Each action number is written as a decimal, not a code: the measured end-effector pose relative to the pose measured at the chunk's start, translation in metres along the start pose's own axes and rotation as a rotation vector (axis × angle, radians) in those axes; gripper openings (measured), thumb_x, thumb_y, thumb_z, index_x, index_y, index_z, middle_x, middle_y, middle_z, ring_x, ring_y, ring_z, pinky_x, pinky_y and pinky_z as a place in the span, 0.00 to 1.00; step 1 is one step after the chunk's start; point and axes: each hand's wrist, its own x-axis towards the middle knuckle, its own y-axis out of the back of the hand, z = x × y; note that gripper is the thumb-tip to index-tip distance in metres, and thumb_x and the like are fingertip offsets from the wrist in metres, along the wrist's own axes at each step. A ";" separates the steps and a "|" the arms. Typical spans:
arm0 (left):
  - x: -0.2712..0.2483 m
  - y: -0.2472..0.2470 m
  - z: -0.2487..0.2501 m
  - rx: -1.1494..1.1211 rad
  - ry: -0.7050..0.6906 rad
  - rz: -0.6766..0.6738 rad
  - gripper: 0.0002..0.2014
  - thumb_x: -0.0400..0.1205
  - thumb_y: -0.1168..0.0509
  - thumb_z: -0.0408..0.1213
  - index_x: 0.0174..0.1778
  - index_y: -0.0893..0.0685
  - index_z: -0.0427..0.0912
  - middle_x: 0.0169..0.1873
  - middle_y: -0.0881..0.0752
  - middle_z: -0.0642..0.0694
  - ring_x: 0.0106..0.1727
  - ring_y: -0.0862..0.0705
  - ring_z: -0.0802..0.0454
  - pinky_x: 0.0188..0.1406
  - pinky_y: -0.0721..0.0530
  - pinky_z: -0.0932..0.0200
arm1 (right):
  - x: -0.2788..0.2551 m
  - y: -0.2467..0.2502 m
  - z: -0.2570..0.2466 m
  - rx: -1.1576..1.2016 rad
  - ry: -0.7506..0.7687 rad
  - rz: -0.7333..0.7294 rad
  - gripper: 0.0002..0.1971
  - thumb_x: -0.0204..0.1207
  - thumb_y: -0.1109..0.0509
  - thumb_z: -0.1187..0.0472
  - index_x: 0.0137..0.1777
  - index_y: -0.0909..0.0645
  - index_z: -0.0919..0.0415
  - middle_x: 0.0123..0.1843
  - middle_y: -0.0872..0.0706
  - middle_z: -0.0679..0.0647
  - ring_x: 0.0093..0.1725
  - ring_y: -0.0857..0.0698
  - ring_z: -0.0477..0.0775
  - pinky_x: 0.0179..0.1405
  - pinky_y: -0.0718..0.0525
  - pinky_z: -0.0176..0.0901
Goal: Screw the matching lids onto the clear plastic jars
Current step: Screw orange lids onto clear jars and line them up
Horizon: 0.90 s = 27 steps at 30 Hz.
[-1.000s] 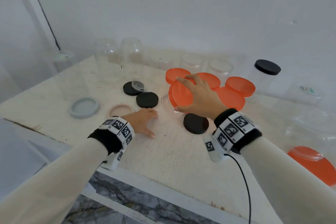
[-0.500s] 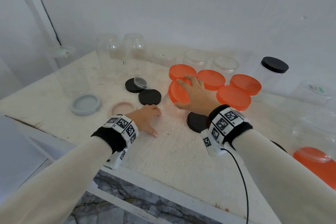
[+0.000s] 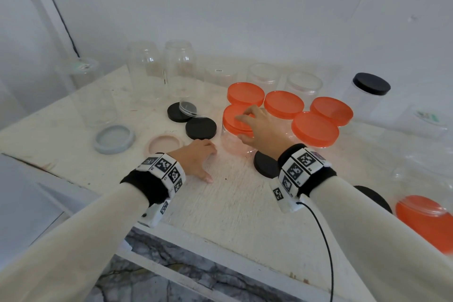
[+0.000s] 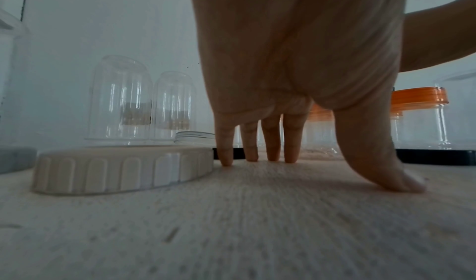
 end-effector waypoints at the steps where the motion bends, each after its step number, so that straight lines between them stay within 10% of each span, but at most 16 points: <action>1: 0.000 0.000 0.000 0.001 0.004 -0.002 0.40 0.73 0.26 0.45 0.77 0.38 0.38 0.76 0.39 0.46 0.76 0.41 0.49 0.75 0.39 0.56 | 0.000 0.000 0.000 0.000 0.000 -0.004 0.25 0.78 0.34 0.56 0.74 0.29 0.59 0.70 0.29 0.57 0.69 0.31 0.57 0.66 0.28 0.50; 9: -0.003 0.000 0.002 0.002 0.035 -0.034 0.40 0.75 0.28 0.46 0.79 0.41 0.40 0.79 0.43 0.48 0.79 0.43 0.51 0.76 0.40 0.55 | -0.027 0.015 -0.003 -0.029 -0.028 -0.041 0.28 0.81 0.37 0.52 0.79 0.38 0.55 0.80 0.36 0.53 0.81 0.44 0.56 0.79 0.49 0.56; 13: -0.008 0.002 0.012 0.095 0.045 -0.052 0.35 0.78 0.32 0.49 0.78 0.38 0.43 0.80 0.42 0.50 0.78 0.40 0.53 0.76 0.37 0.55 | -0.070 0.033 0.006 0.009 -0.061 0.067 0.26 0.80 0.35 0.54 0.77 0.34 0.54 0.78 0.32 0.51 0.78 0.37 0.53 0.77 0.41 0.51; 27: 0.039 -0.024 0.172 0.034 -0.577 0.027 0.24 0.80 0.33 0.46 0.71 0.27 0.47 0.69 0.26 0.53 0.71 0.30 0.58 0.69 0.33 0.64 | -0.231 0.084 0.130 -0.041 -0.586 0.406 0.19 0.74 0.27 0.57 0.64 0.21 0.59 0.67 0.24 0.54 0.68 0.29 0.57 0.53 0.27 0.46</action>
